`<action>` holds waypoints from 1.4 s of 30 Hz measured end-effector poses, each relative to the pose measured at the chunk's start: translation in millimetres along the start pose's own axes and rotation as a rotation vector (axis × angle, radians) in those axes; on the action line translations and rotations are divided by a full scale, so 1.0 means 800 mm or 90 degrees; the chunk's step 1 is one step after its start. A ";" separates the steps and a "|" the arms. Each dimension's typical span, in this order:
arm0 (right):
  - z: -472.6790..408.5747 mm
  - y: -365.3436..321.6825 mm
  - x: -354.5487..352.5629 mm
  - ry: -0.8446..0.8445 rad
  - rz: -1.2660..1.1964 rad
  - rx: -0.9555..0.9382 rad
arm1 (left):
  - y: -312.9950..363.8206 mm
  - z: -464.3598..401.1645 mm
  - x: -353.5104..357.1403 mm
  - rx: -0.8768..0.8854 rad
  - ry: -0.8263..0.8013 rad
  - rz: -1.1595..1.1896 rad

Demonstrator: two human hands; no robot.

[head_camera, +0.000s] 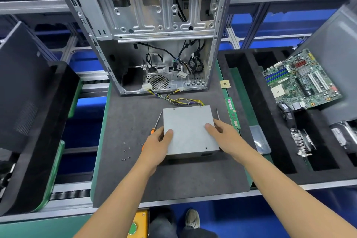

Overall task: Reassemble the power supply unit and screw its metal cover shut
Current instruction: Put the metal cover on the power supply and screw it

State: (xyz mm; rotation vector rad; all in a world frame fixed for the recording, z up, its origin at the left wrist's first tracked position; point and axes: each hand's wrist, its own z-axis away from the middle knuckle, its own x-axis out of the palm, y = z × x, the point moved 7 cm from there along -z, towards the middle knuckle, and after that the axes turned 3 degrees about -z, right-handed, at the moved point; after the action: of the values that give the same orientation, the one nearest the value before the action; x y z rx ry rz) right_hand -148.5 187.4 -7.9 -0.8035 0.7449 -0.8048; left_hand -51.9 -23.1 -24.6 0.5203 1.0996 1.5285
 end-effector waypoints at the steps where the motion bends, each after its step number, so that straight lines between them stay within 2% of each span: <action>1: 0.000 0.000 0.000 0.000 0.002 0.002 | 0.000 0.001 0.000 0.001 -0.001 0.004; 6: 0.003 0.000 0.001 -0.004 -0.002 0.012 | 0.000 0.000 -0.002 0.003 -0.002 0.021; 10: 0.002 0.004 -0.001 -0.006 -0.007 0.028 | 0.002 0.000 -0.001 0.001 -0.042 0.057; 12: 0.004 0.005 -0.003 0.000 -0.011 0.041 | -0.003 -0.002 -0.020 -0.019 0.003 0.098; 13: 0.004 0.004 -0.008 0.028 -0.012 0.038 | -0.008 -0.003 -0.042 -0.024 0.068 0.107; 14: 0.004 0.001 -0.017 0.083 -0.001 0.017 | -0.012 -0.003 -0.072 -0.010 0.150 0.080; 16: 0.007 -0.016 -0.037 0.221 0.068 -0.068 | -0.020 0.003 -0.133 0.041 0.278 -0.070; 17: 0.011 -0.029 -0.041 0.273 0.117 -0.118 | -0.025 0.007 -0.157 0.054 0.309 -0.157; 19: 0.018 -0.057 -0.032 0.321 0.193 -0.212 | -0.040 0.006 -0.182 0.047 0.299 -0.277; 22: 0.032 -0.095 0.007 0.314 0.274 -0.346 | -0.060 0.002 -0.188 0.046 0.259 -0.372; 24: 0.047 -0.114 0.045 0.298 0.360 -0.445 | -0.068 0.008 -0.192 0.051 0.266 -0.372; 27: 0.064 -0.124 0.121 0.189 0.498 -0.574 | -0.082 0.018 -0.196 0.060 0.259 -0.367; 29: 0.068 -0.122 0.164 0.135 0.577 -0.618 | -0.088 0.022 -0.190 0.078 0.227 -0.365; 39: 0.054 -0.131 0.224 0.139 0.594 -0.568 | -0.092 0.029 -0.178 0.178 0.200 -0.390; 42: 0.054 -0.132 0.224 0.106 0.547 -0.535 | -0.086 0.033 -0.183 0.136 0.223 -0.283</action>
State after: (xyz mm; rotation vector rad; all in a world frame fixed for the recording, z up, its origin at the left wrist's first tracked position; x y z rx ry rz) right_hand -60.6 4.4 54.5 -1.0229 1.4758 0.2654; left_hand 46.0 -154.4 -35.9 0.1317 1.5437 1.1383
